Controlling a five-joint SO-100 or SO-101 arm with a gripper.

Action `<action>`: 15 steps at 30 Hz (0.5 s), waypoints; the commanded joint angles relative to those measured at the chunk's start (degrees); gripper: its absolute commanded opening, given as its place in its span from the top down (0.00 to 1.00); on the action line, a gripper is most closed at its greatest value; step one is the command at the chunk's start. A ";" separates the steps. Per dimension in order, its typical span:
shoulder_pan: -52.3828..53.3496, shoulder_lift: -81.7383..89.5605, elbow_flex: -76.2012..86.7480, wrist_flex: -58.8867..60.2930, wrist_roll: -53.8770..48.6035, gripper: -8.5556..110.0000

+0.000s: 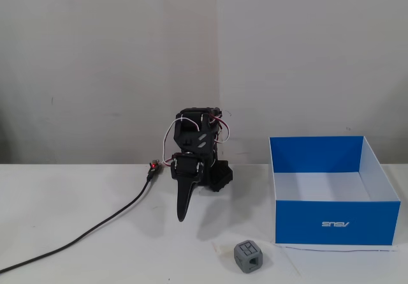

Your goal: Pick the gray block and keep it in the box.

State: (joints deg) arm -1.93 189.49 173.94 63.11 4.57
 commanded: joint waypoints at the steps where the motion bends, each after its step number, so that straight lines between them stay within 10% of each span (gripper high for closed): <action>1: -2.46 6.86 -0.35 -1.05 0.35 0.93; 15: -10.02 -24.79 -20.65 -7.03 0.88 0.93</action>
State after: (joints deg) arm -9.67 174.11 162.33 58.36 5.54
